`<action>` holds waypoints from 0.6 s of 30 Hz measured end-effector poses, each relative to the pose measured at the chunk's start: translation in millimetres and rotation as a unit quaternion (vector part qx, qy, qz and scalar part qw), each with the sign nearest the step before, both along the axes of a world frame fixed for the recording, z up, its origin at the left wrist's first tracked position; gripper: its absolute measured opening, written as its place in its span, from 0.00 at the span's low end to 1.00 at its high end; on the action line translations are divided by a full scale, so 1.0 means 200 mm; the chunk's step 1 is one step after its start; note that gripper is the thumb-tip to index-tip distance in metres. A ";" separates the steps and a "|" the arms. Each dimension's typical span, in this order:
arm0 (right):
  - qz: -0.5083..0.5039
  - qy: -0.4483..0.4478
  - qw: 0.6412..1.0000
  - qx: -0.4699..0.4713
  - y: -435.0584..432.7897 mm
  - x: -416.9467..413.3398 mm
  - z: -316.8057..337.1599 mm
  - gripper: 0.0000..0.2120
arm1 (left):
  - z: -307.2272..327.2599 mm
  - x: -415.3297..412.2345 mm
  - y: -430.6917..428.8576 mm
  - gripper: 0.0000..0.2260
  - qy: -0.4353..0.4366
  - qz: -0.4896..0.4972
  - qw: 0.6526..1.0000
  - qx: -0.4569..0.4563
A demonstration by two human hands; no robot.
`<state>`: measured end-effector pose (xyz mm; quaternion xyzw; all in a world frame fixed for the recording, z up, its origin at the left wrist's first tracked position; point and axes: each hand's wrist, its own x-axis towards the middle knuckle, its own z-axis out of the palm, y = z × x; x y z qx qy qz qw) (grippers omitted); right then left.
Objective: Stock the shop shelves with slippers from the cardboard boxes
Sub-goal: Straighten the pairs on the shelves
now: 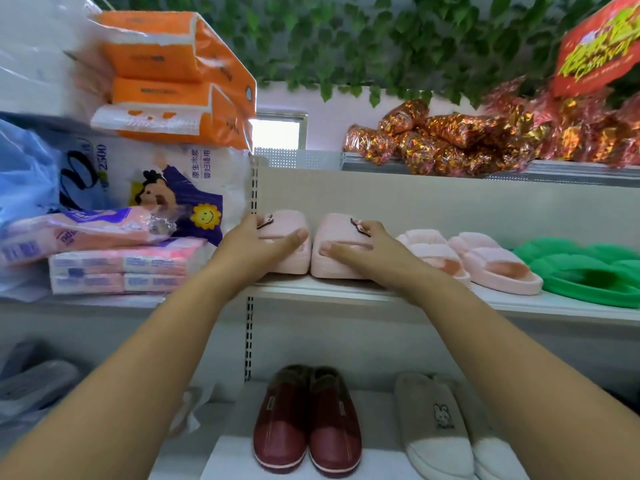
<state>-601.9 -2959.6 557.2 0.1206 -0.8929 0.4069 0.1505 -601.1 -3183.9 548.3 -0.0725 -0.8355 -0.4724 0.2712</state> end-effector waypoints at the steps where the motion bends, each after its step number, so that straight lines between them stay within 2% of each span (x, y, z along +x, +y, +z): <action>1: 0.007 -0.006 1.000 0.004 0.00 -0.01 0.01 0.47 | 0.01 0.00 -0.01 0.40 -0.006 -0.012 1.000 0.005; 4: 0.016 -0.012 1.000 0.006 0.01 -0.01 0.02 0.46 | 0.03 -0.01 -0.01 0.39 -0.026 -0.030 0.999 0.003; 7: 0.012 0.007 1.000 -0.006 -0.01 0.00 0.01 0.46 | 0.02 0.01 0.01 0.39 -0.020 0.000 1.000 0.011; 10: -0.025 0.085 0.996 -0.007 -0.03 0.06 0.01 0.39 | 0.00 0.05 0.04 0.32 0.071 0.080 0.994 -0.018; 12: -0.050 0.164 0.985 -0.013 -0.01 0.12 0.01 0.30 | 0.00 0.10 0.08 0.25 0.163 0.101 0.977 -0.093; 15: -0.062 0.252 0.966 -0.005 0.13 0.21 0.03 0.20 | 0.03 0.20 0.21 0.19 0.233 0.035 0.961 -0.146; 18: -0.111 0.260 0.957 0.062 0.37 0.26 0.06 0.16 | 0.11 0.26 0.43 0.19 0.174 -0.061 0.972 -0.146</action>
